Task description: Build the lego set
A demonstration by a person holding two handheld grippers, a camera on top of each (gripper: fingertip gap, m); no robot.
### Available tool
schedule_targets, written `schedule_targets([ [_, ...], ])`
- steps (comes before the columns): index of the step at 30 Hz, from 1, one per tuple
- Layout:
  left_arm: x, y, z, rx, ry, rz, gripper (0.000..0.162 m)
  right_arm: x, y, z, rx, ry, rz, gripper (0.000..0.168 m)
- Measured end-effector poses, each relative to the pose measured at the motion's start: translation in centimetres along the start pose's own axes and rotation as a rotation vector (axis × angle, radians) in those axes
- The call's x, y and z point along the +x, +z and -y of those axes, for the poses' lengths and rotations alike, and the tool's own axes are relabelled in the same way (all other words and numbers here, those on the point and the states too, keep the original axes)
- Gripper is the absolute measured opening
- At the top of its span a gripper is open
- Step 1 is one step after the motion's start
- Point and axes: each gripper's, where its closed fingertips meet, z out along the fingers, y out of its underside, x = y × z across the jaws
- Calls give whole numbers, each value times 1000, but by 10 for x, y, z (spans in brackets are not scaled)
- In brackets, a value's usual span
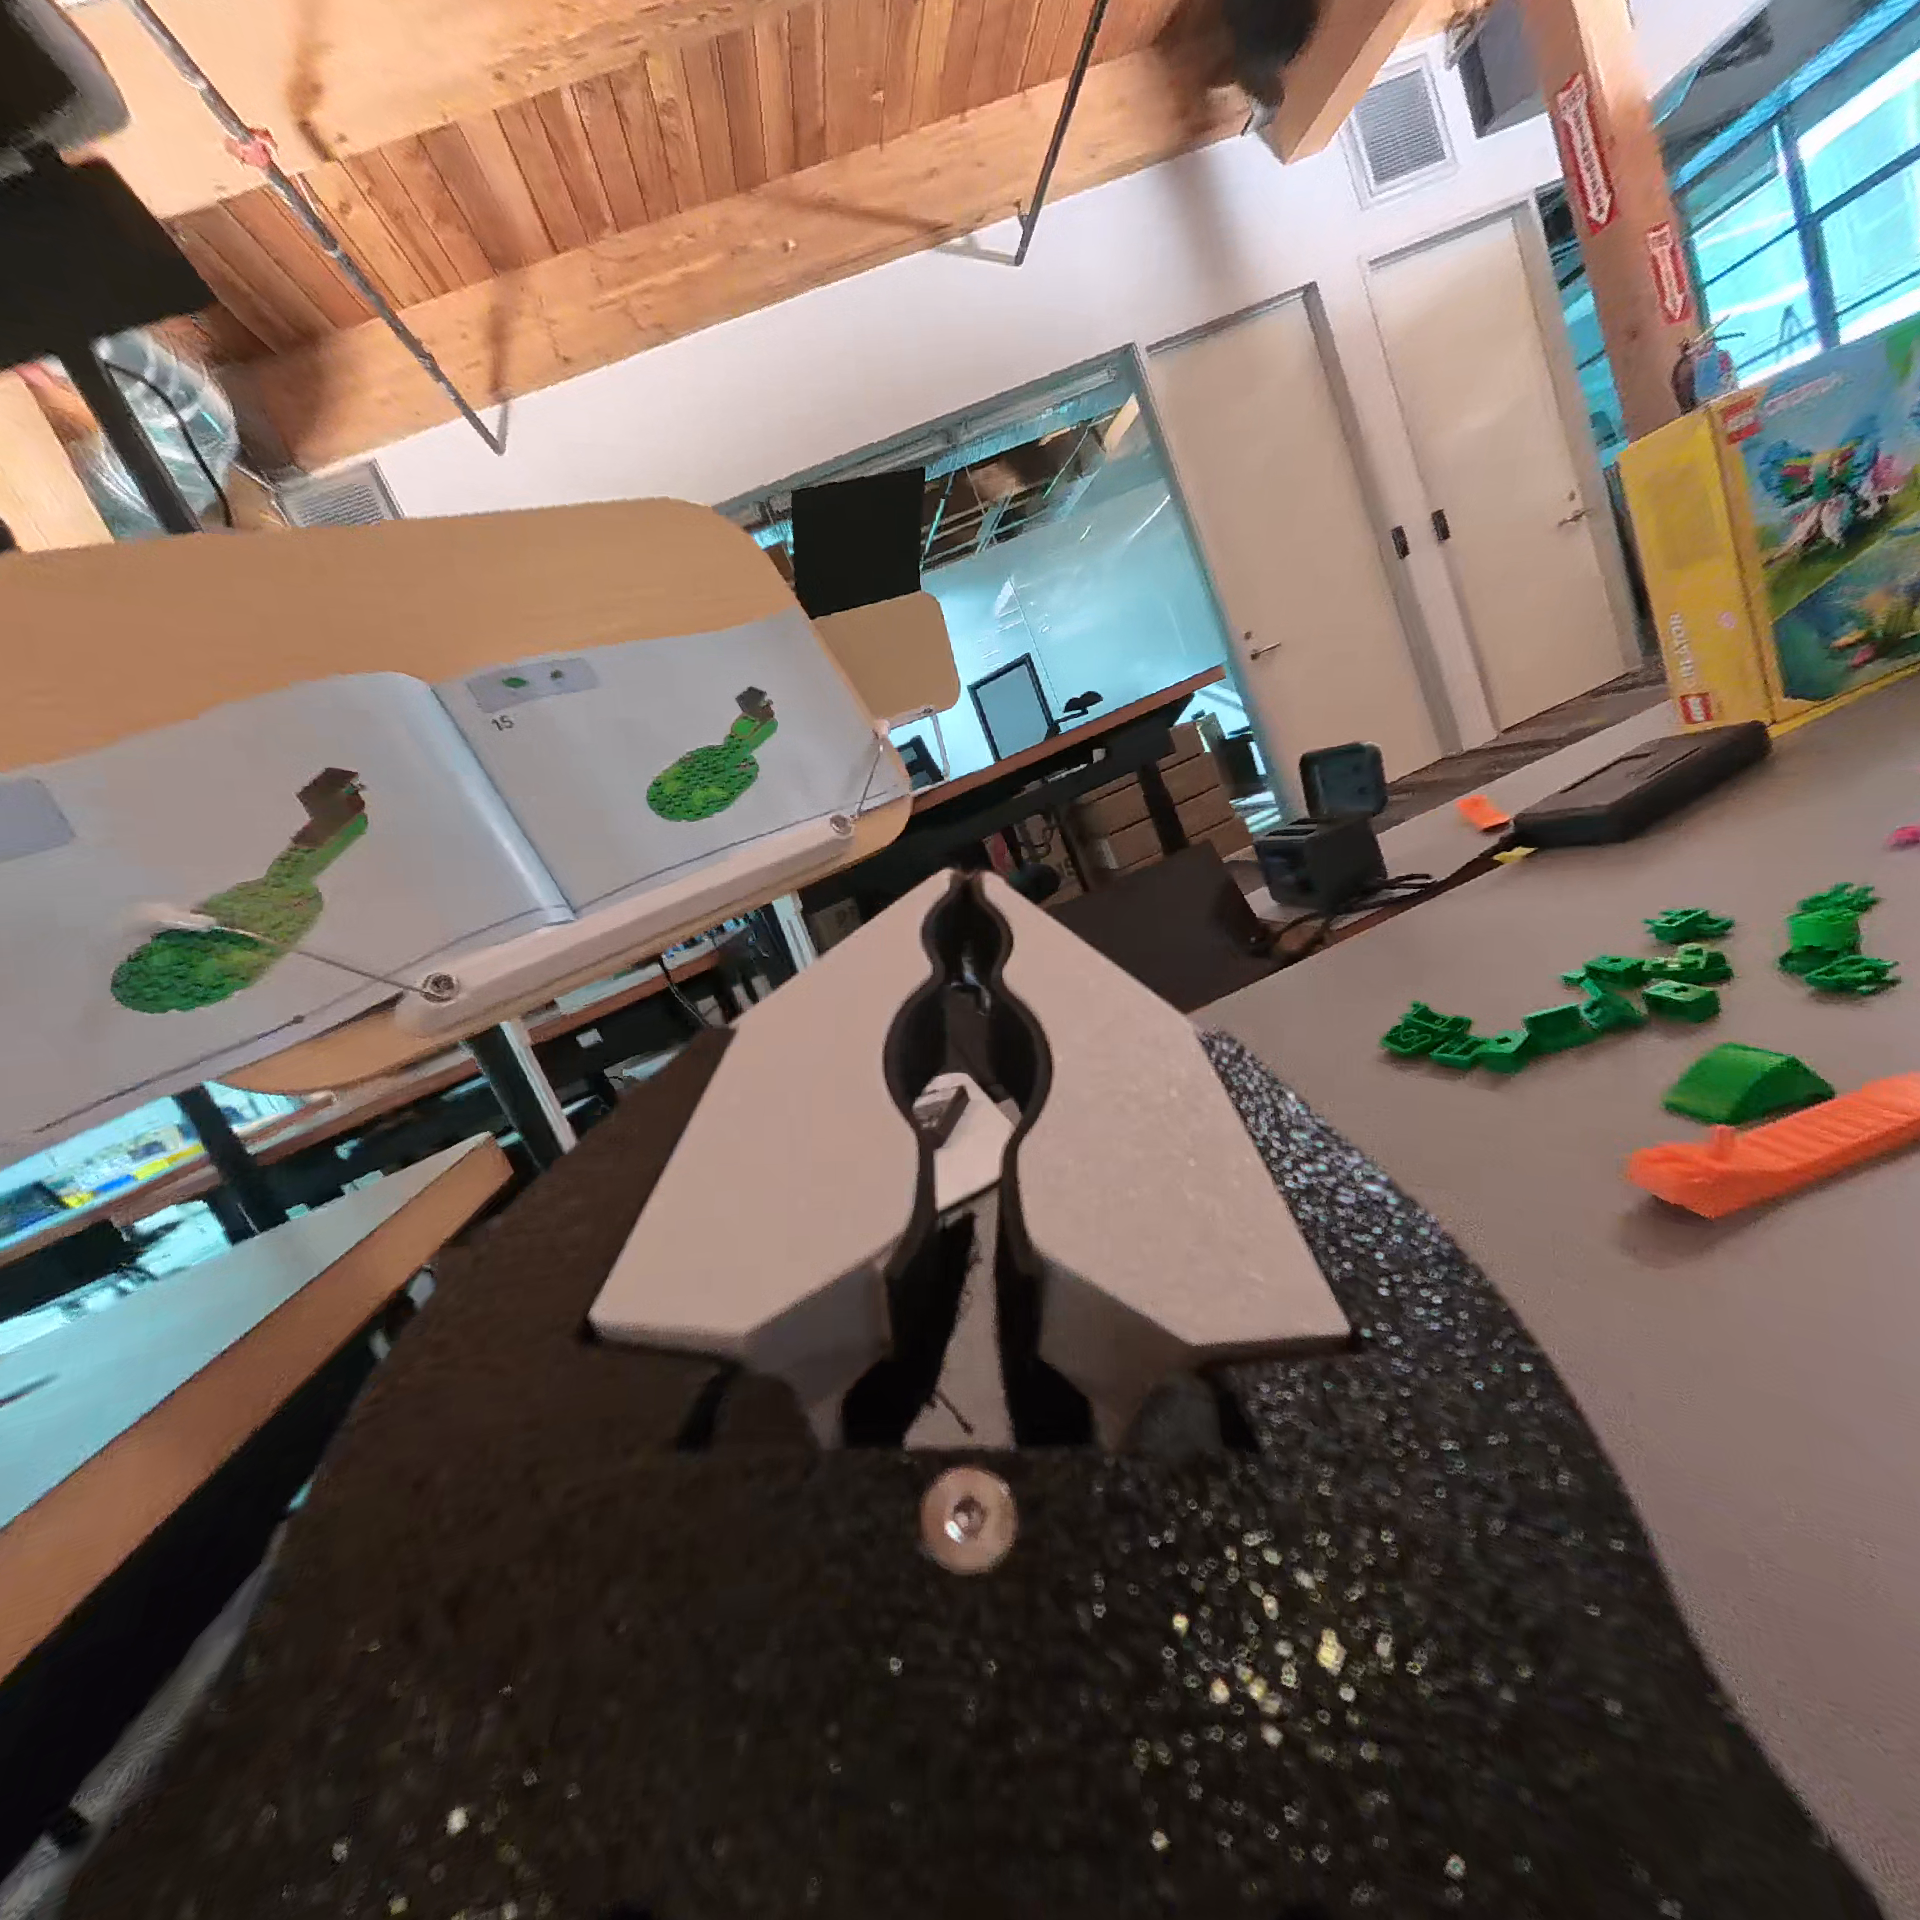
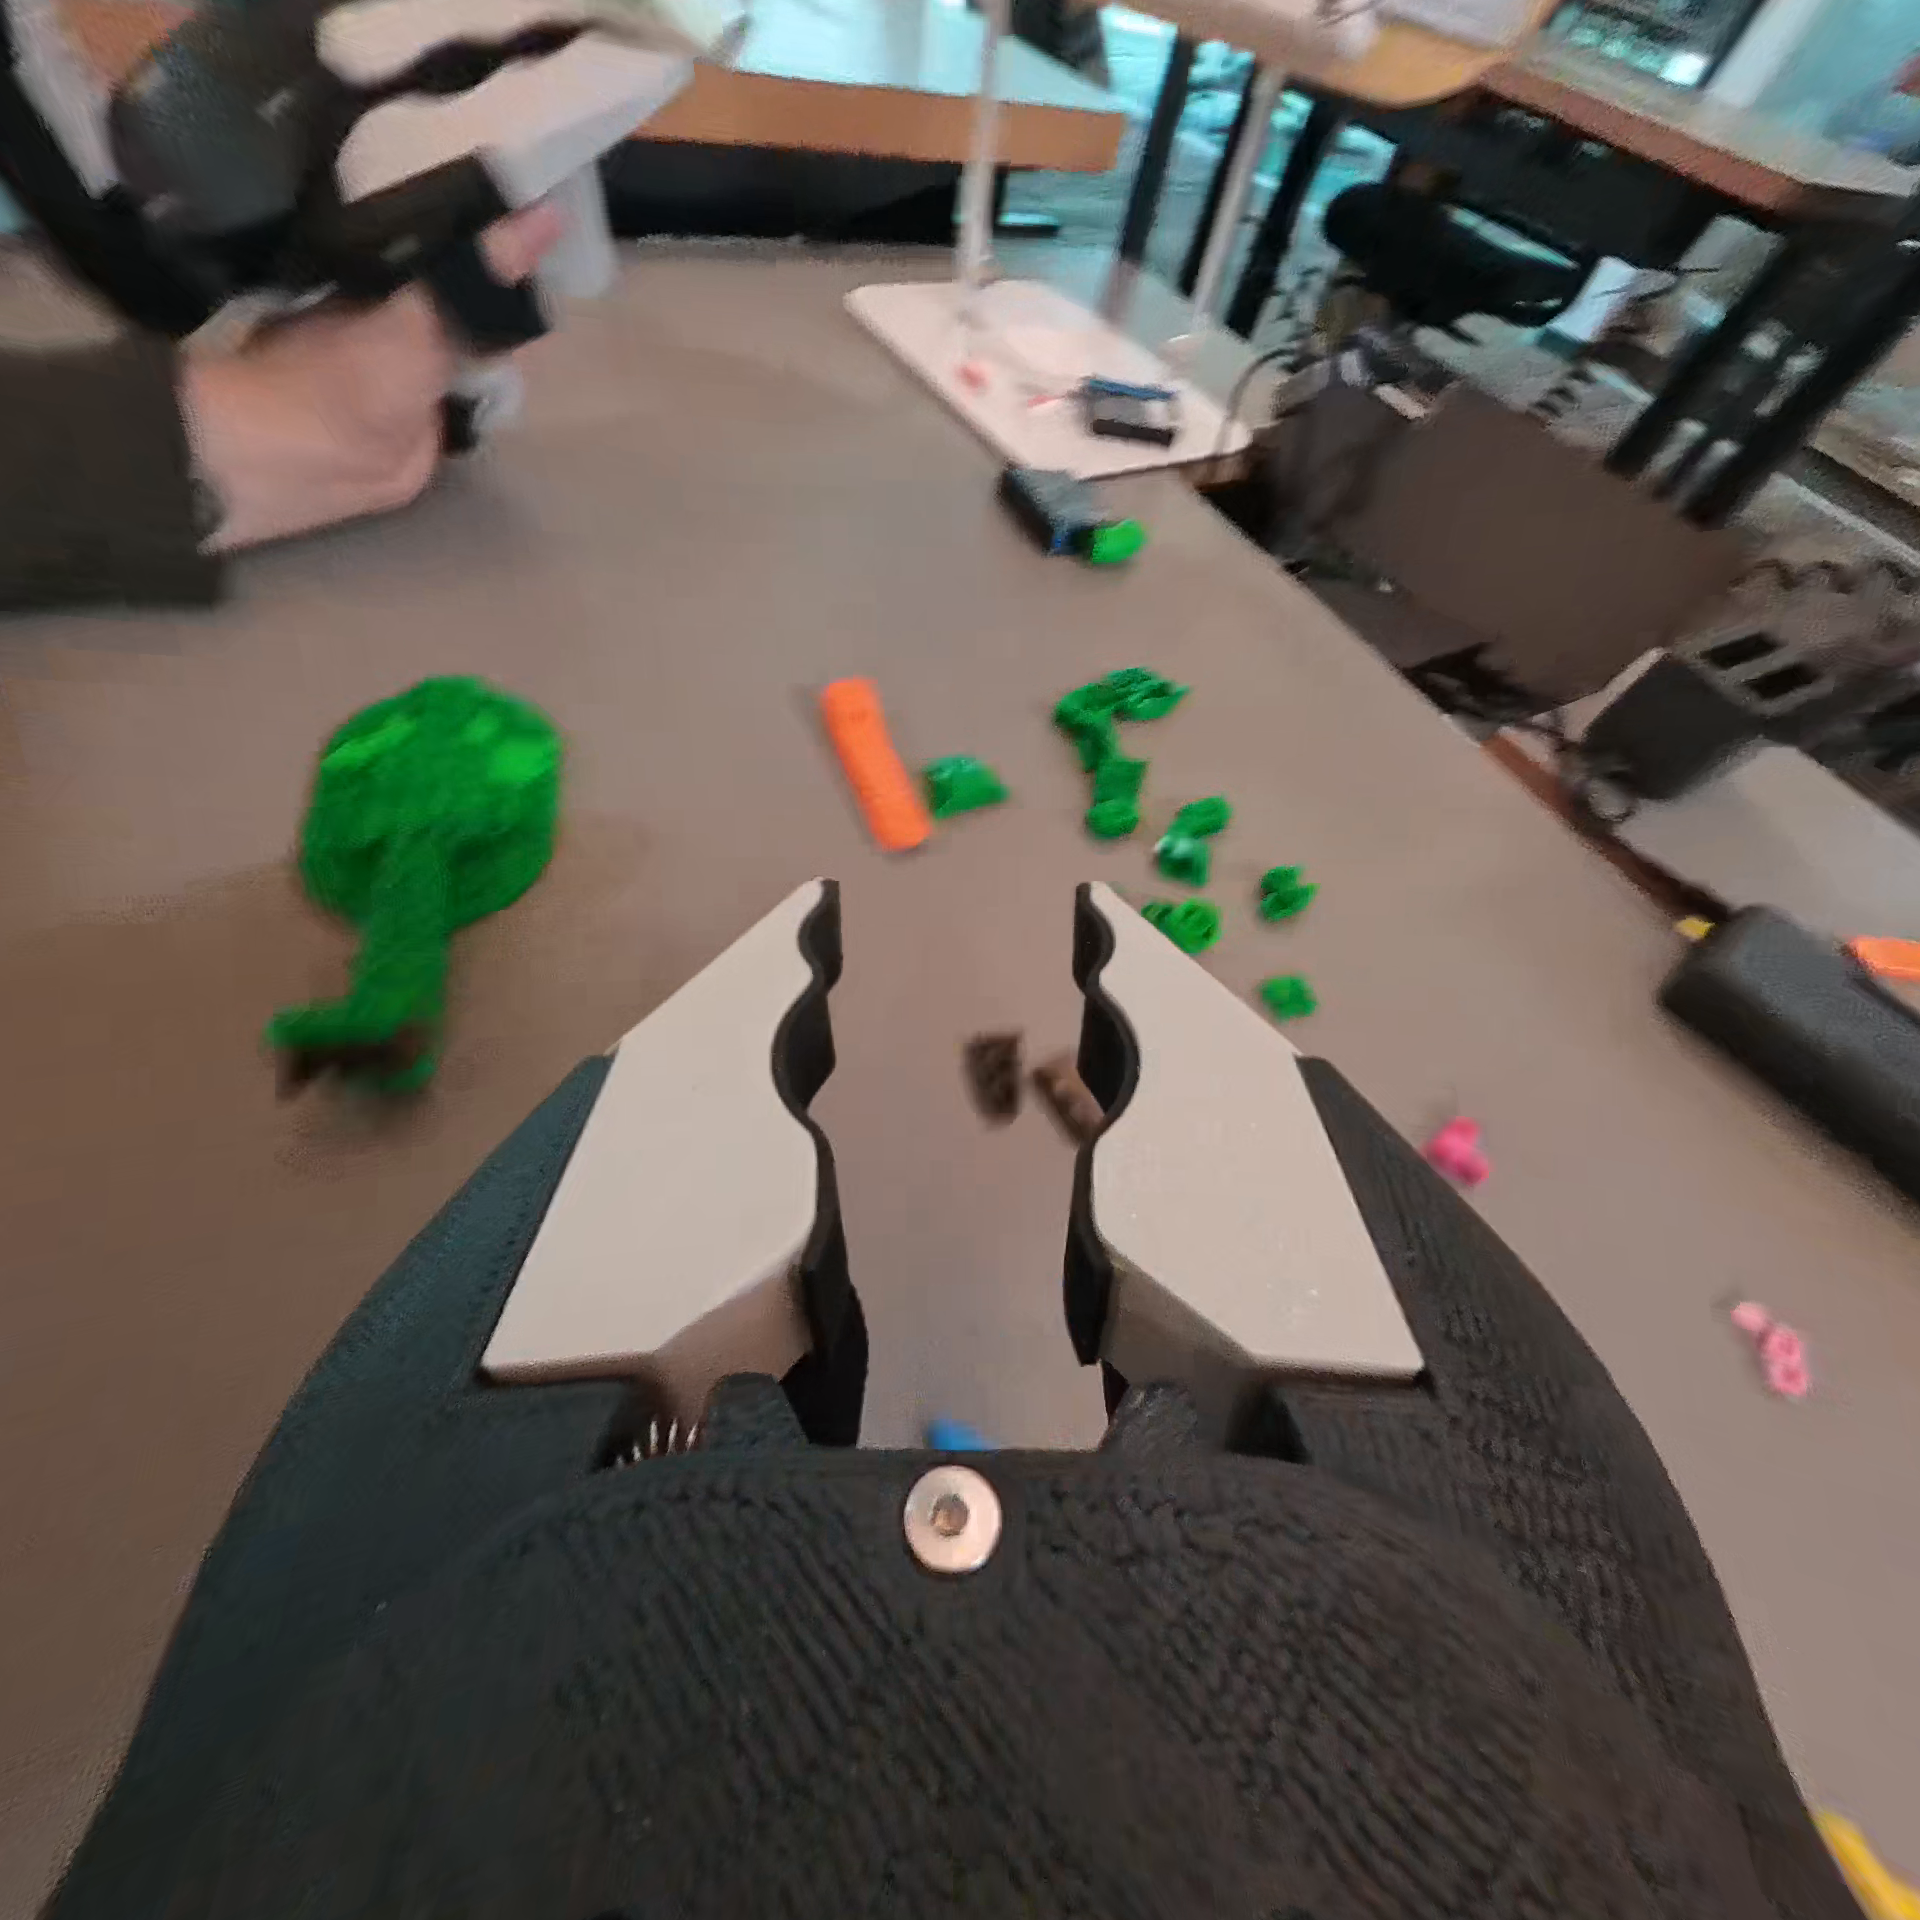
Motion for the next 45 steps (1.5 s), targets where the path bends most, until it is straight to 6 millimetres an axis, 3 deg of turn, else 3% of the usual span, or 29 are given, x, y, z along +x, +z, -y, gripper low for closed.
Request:
schedule_targets([
  [3, 5, 9, -10, -22, -23, -42, 0, 47, 53, 33, 3, 68, -60, 37],
  [8, 16, 16, -8, 12, -2, -122, 0, 116, 174, 76, -36, 347, -37, 33],
  [12, 21, 21, -9, 29, 2, -167, 0, 161, 257, 77, -167, 665, -57, 33],
  [16, 19, 26, -11, 42, -22, -185, 0, 198, 310, 67, -305, 784, -146, 36],
  [21, 25, 30, -10, 57, -15, -224, 0, 215, 341, 36, -527, 803, -225, 42],
  [25, 34, 31, -9, 65, 7, -262, 0, 223, 354, 27, -609, 773, -276, 45],
  [38, 47, 31, -7, 69, 48, -313, 0, 235, 366, 8, -733, 761, -401, 45],
  [41, 50, 30, -7, 73, 55, -328, 0, 237, 371, 7, -716, 750, -423, 35],
  [45, 52, 31, -7, 70, 53, -339, 0, 238, 374, 2, -727, 744, -435, 37],
])
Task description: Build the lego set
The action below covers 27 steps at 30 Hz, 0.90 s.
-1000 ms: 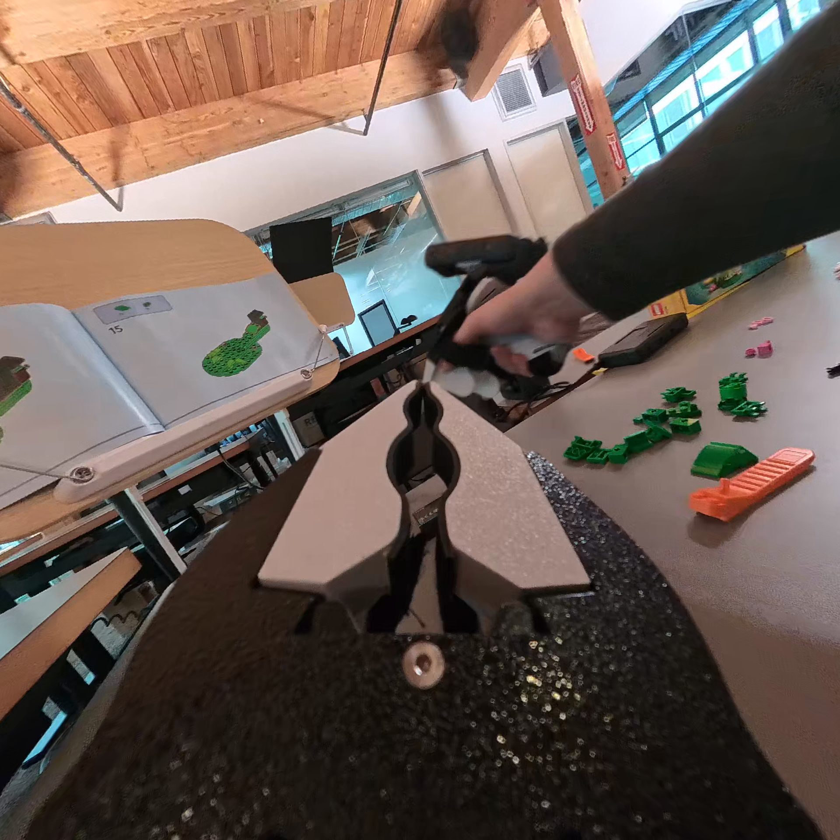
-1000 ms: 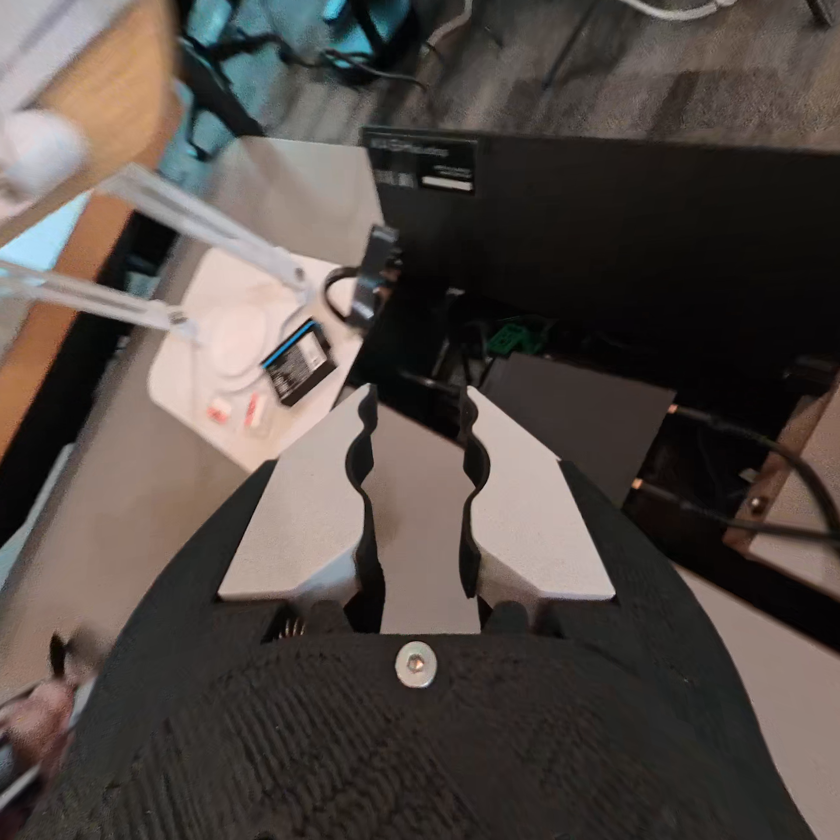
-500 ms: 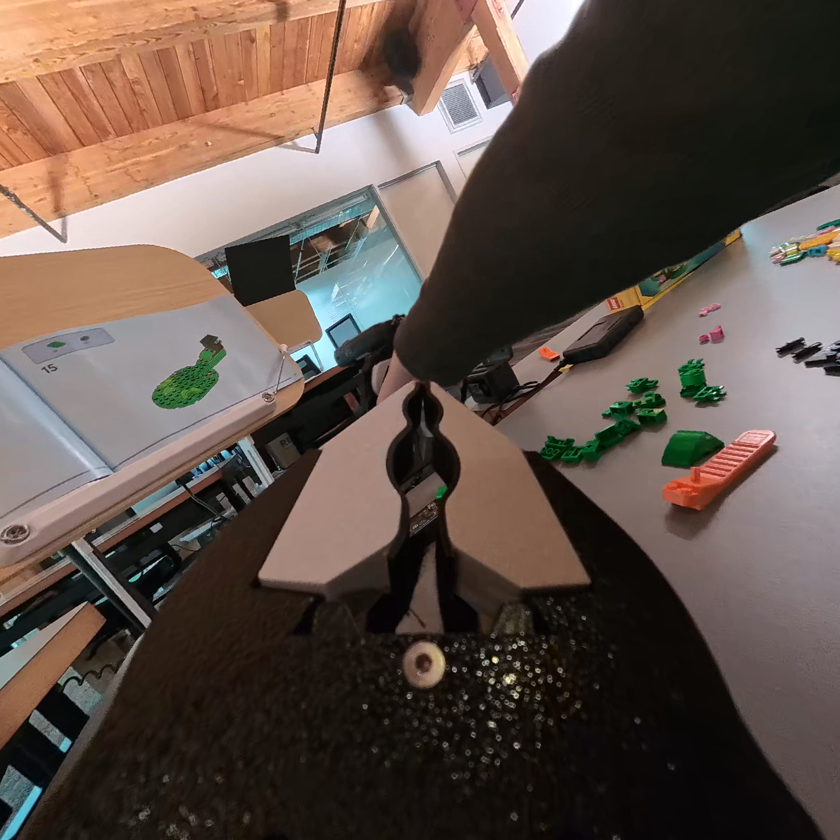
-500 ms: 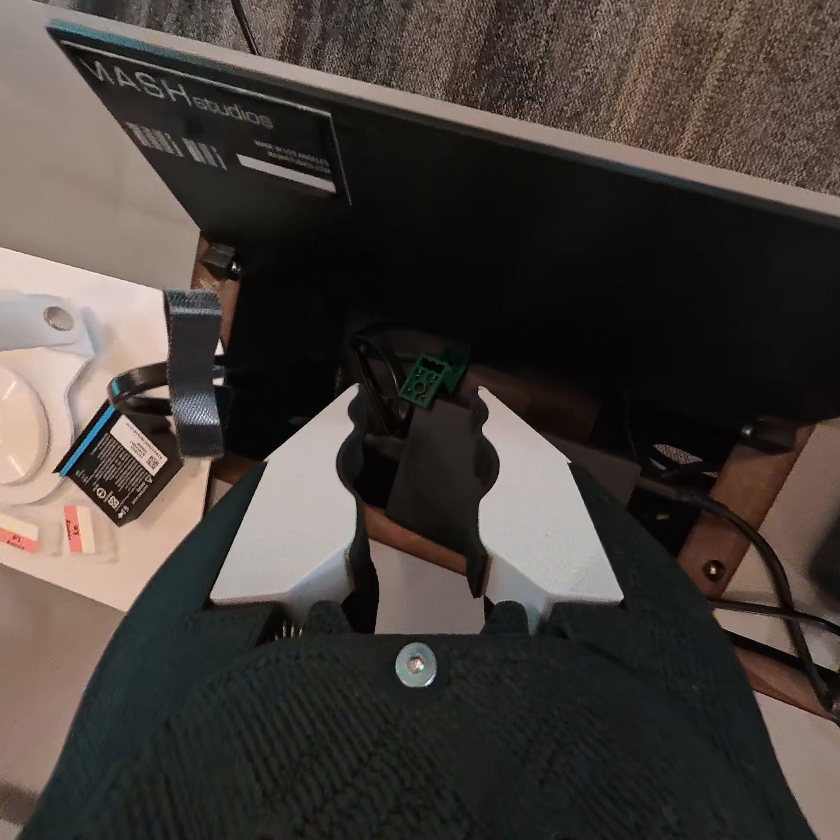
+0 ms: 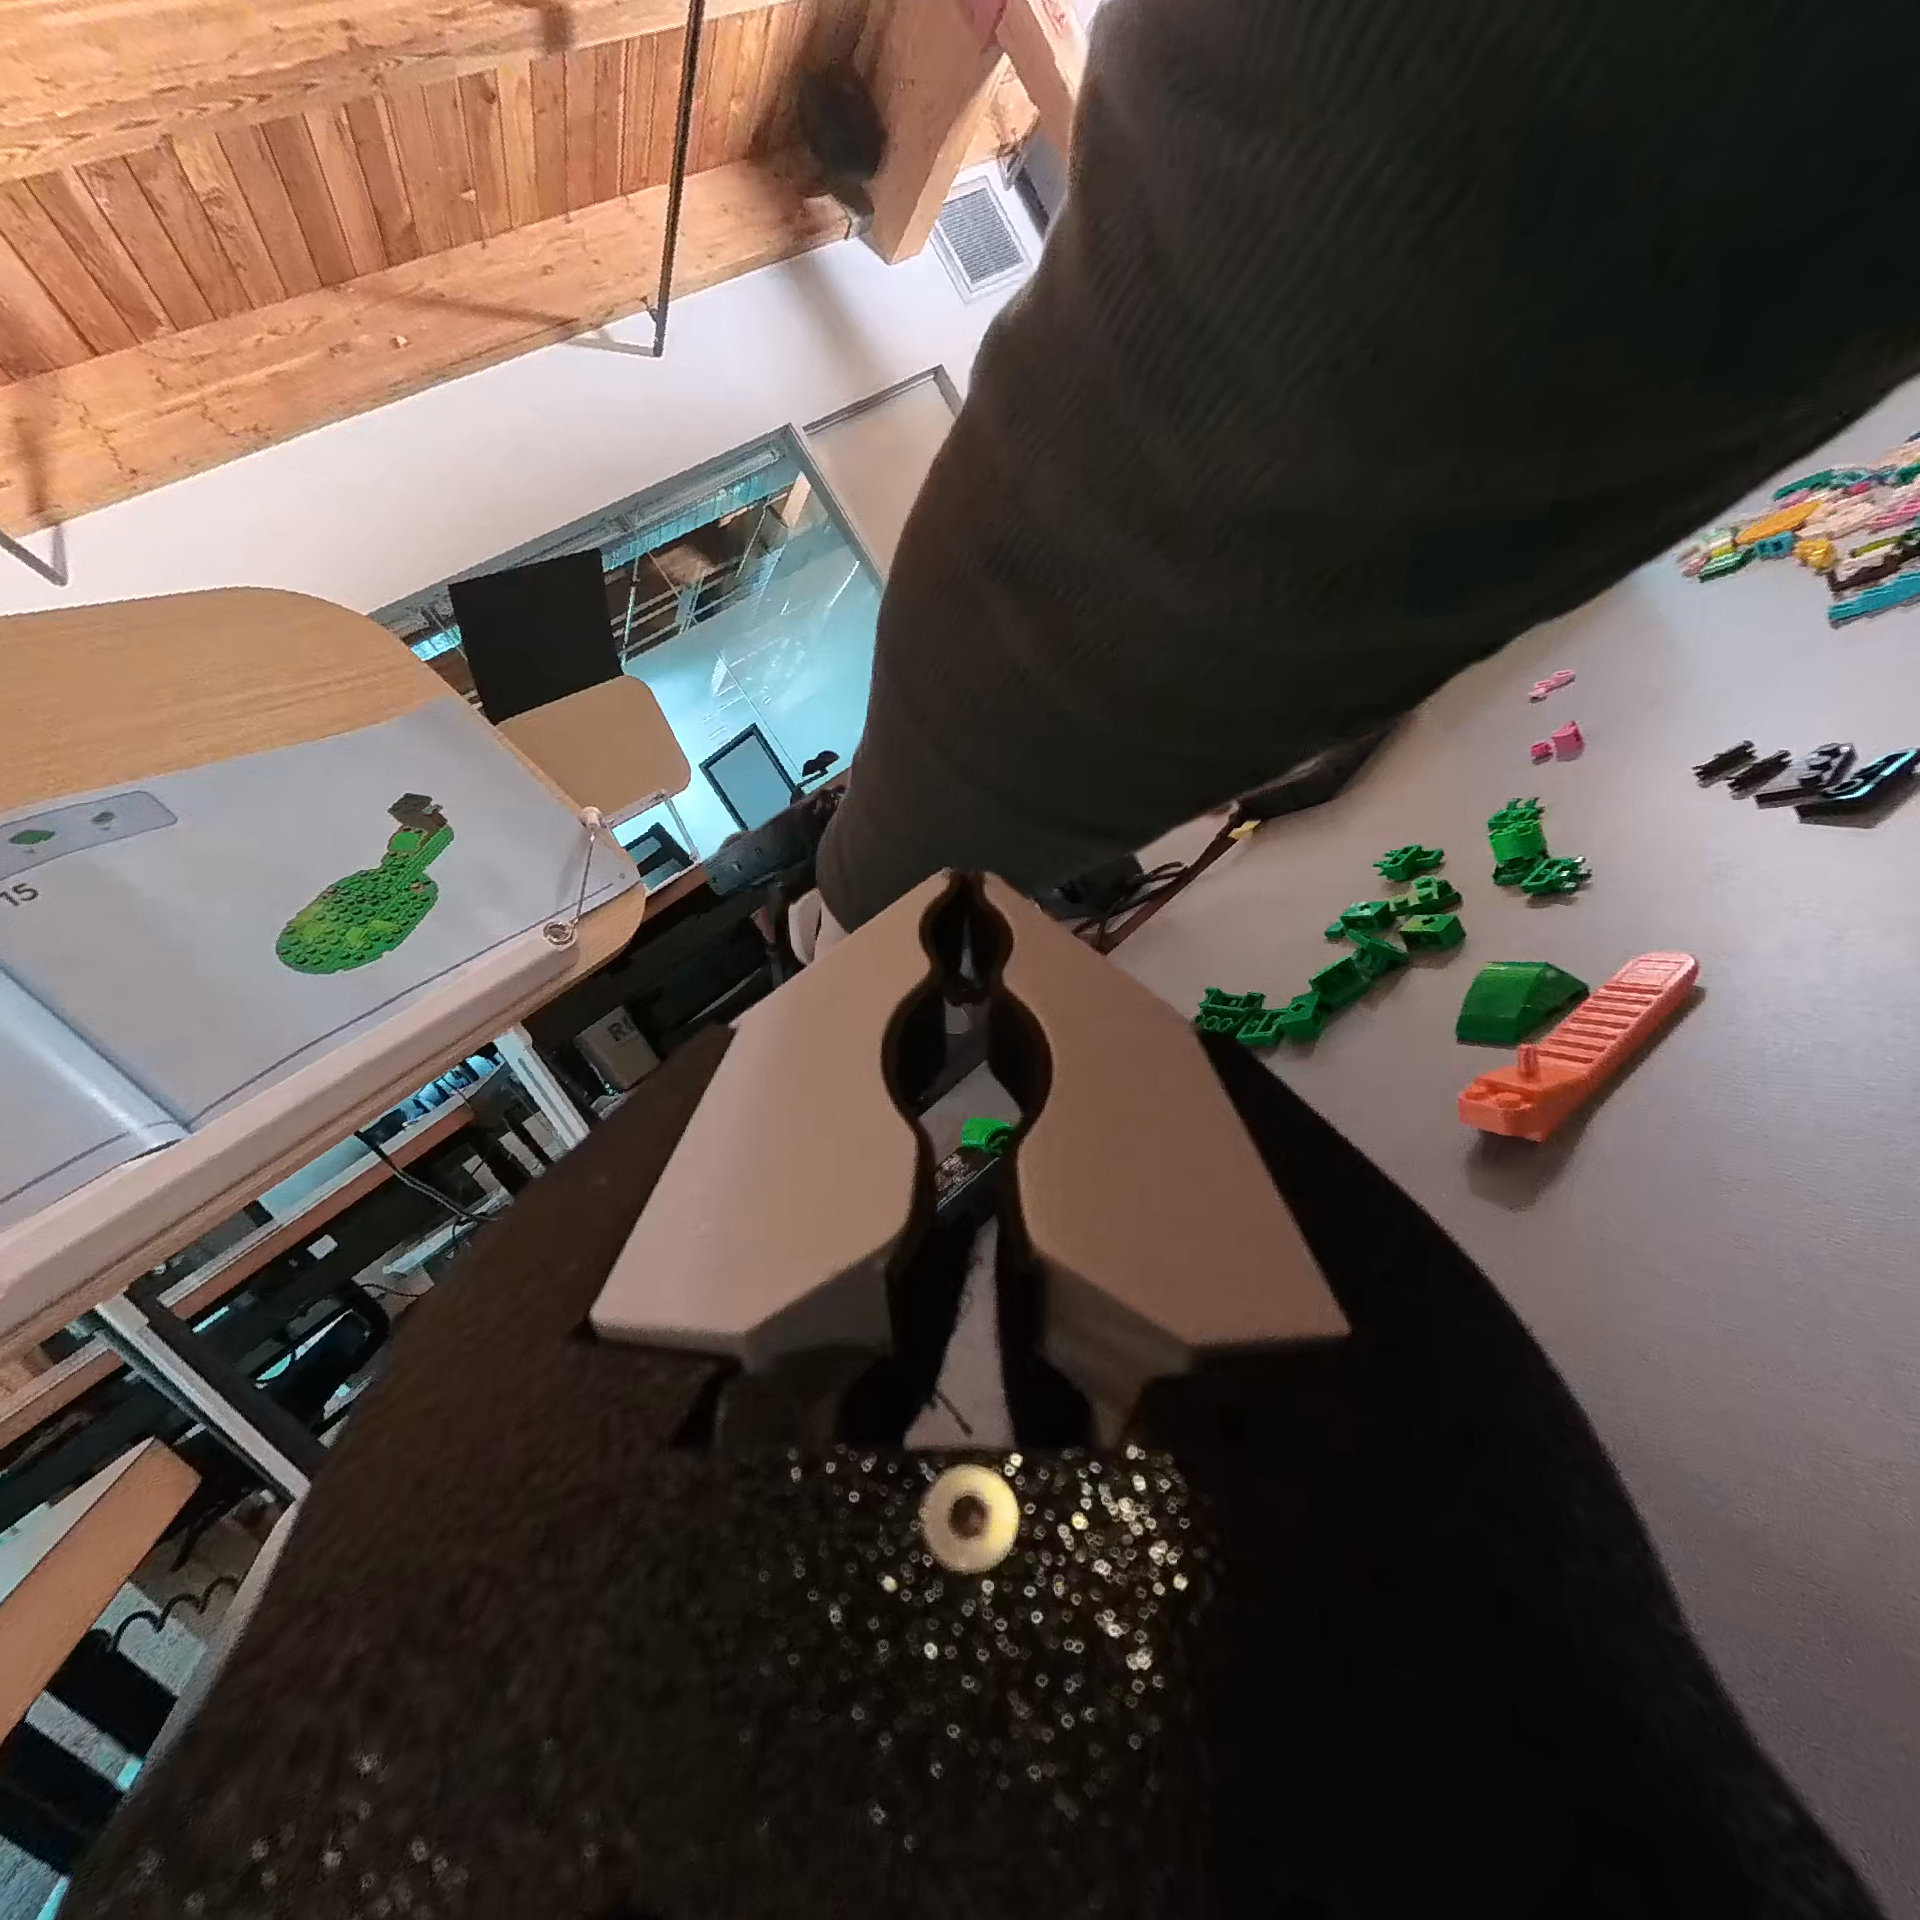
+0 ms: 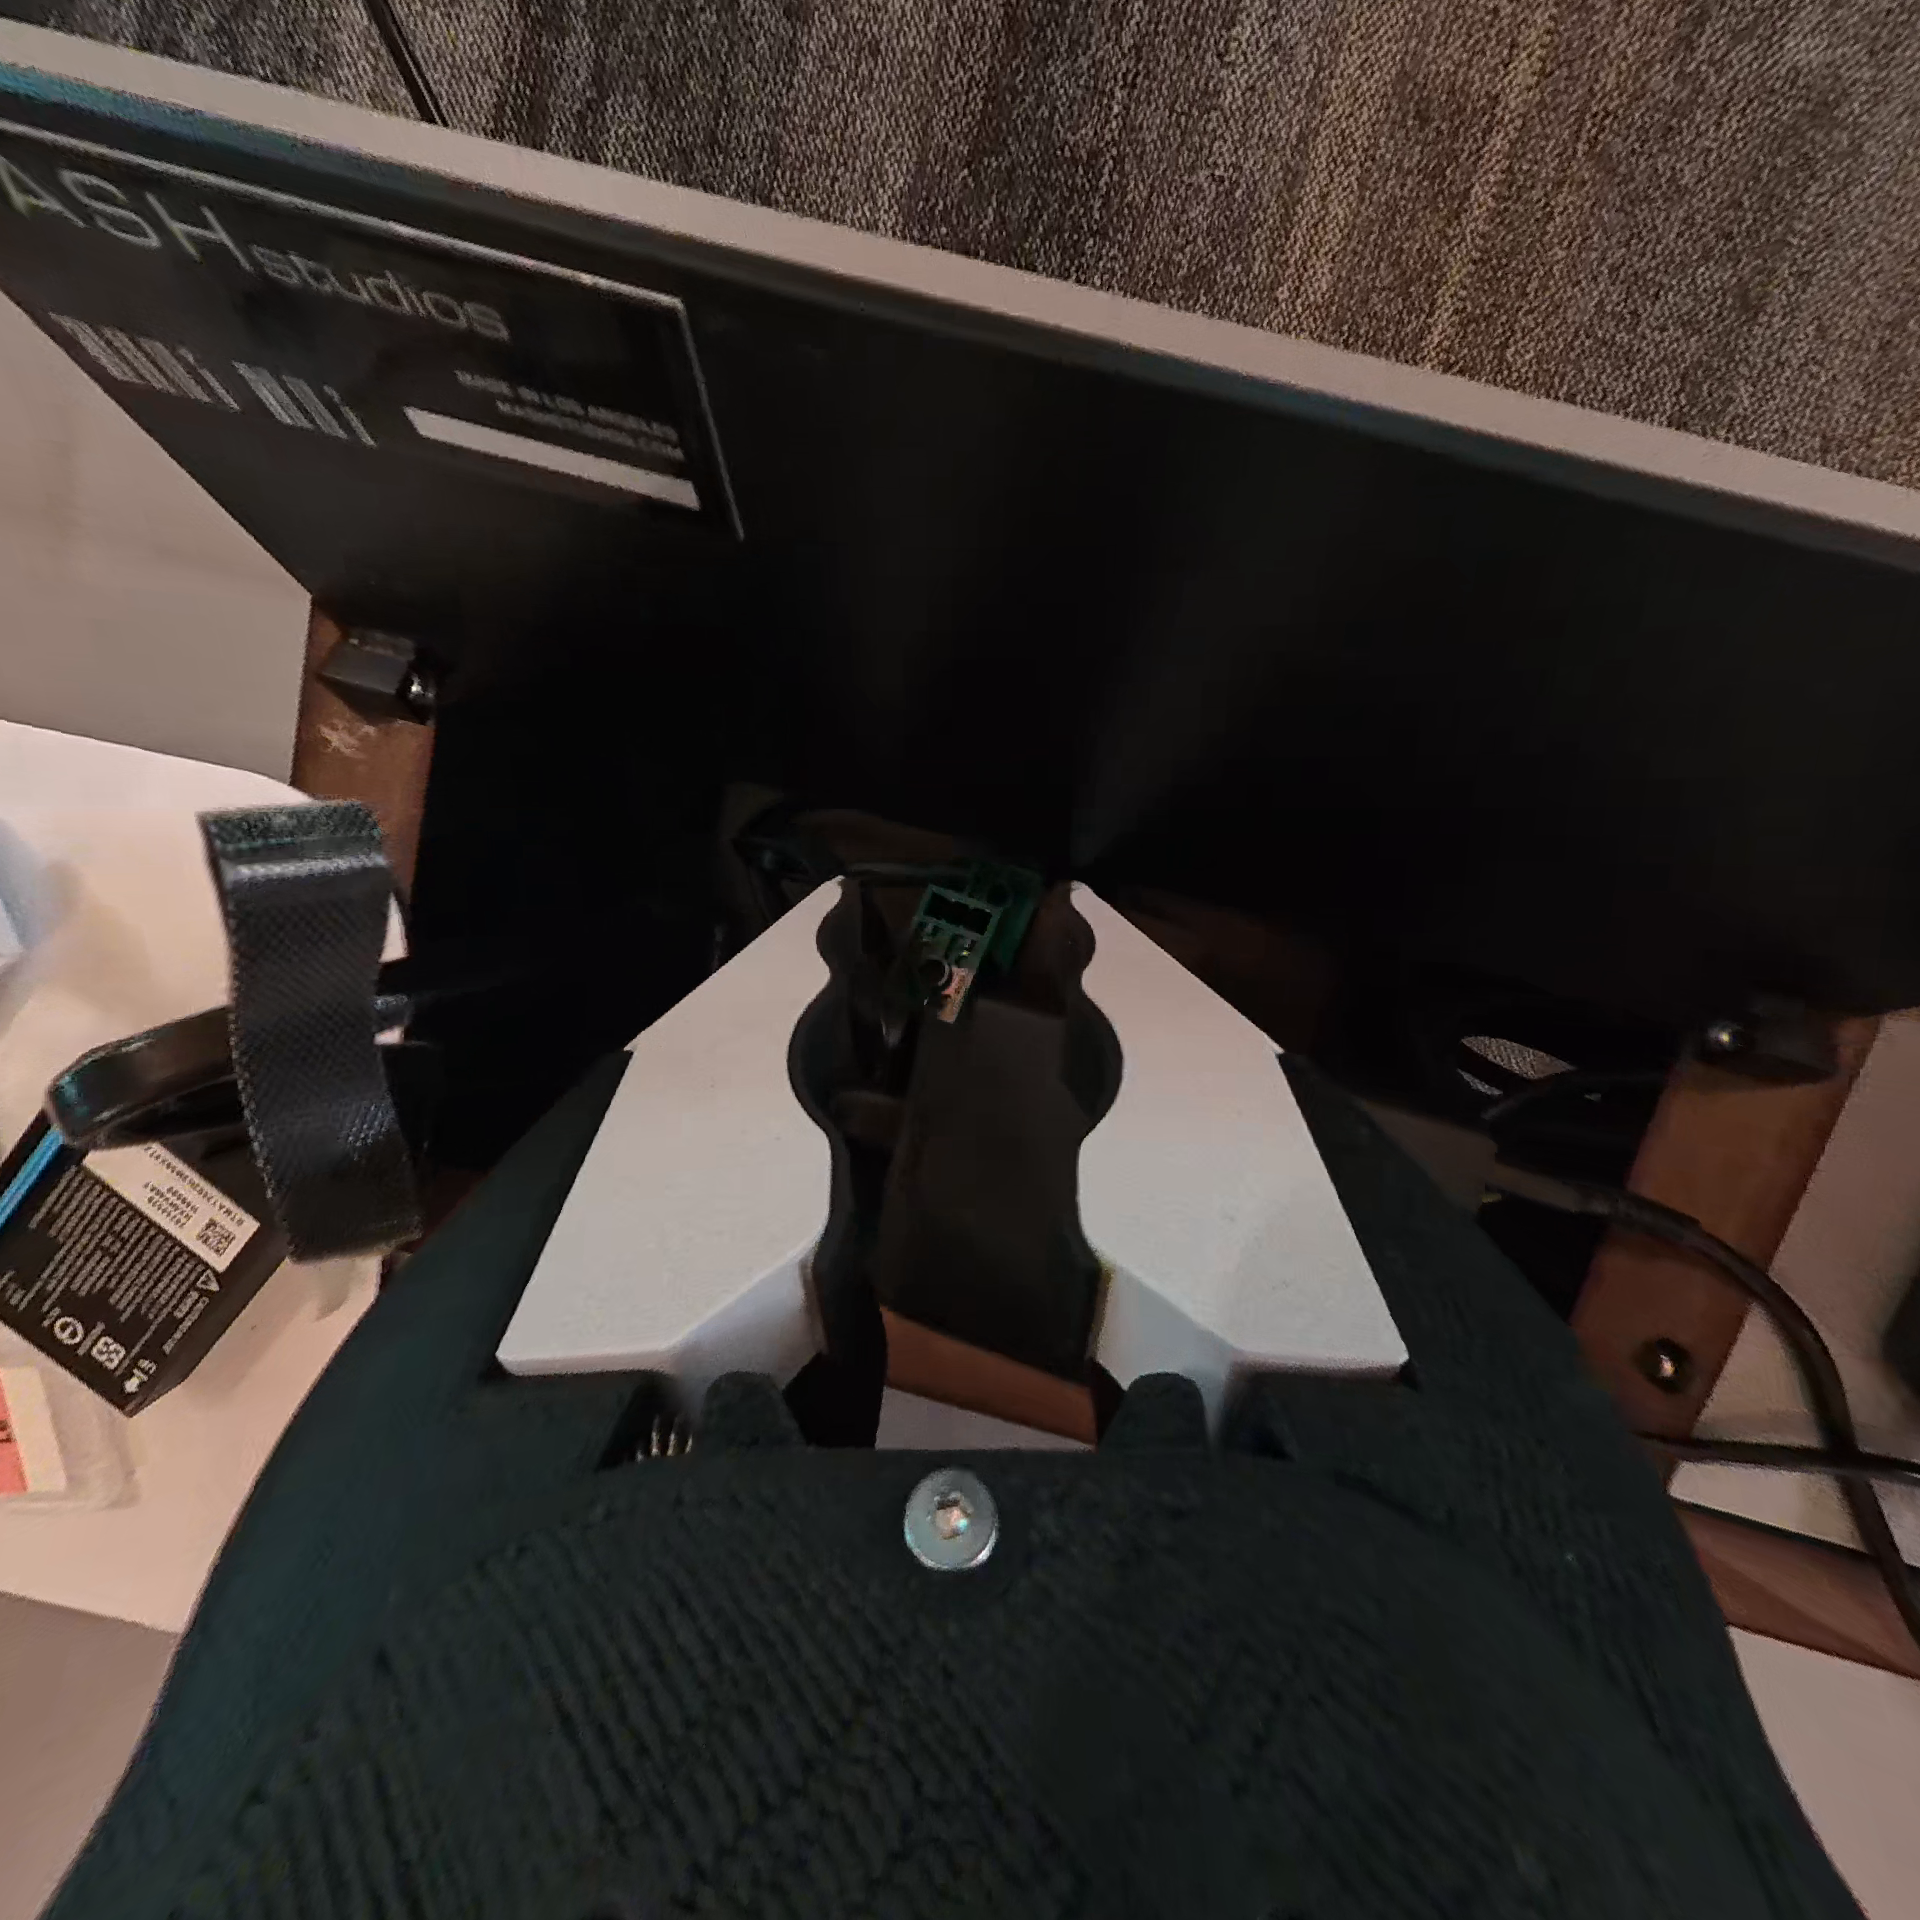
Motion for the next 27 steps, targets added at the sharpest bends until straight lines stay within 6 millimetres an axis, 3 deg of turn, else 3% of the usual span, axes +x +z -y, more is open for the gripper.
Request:
schedule_targets([
  [5, 1, 1, -1, -7, -1, -8, 0, 2, 6, -2, -12, 5, -16, 41],
  [7, 1, 1, -2, -9, -3, -9, 0, 3, 7, -3, -22, 0, -27, 21],
  [9, 1, 1, -2, -10, -4, -9, 0, 5, 7, -4, -27, -24, -46, 17],
  [15, 0, 1, -3, -15, -15, -3, 0, 5, -10, 4, 24, -97, -49, 16],
  [18, -2, 0, -3, -12, -20, 5, 0, -5, -33, 11, 89, -131, 33, 15],
  [21, -5, -1, -3, -8, -23, 19, 0, -22, -68, 9, 177, -167, 195, 14],
  [24, -9, -2, -2, 0, -38, 38, 0, -42, -116, -13, 263, -194, 419, 14],
  [27, -12, -2, 0, 11, -60, 50, 0, -49, -166, -51, 321, -192, 607, 14],
])
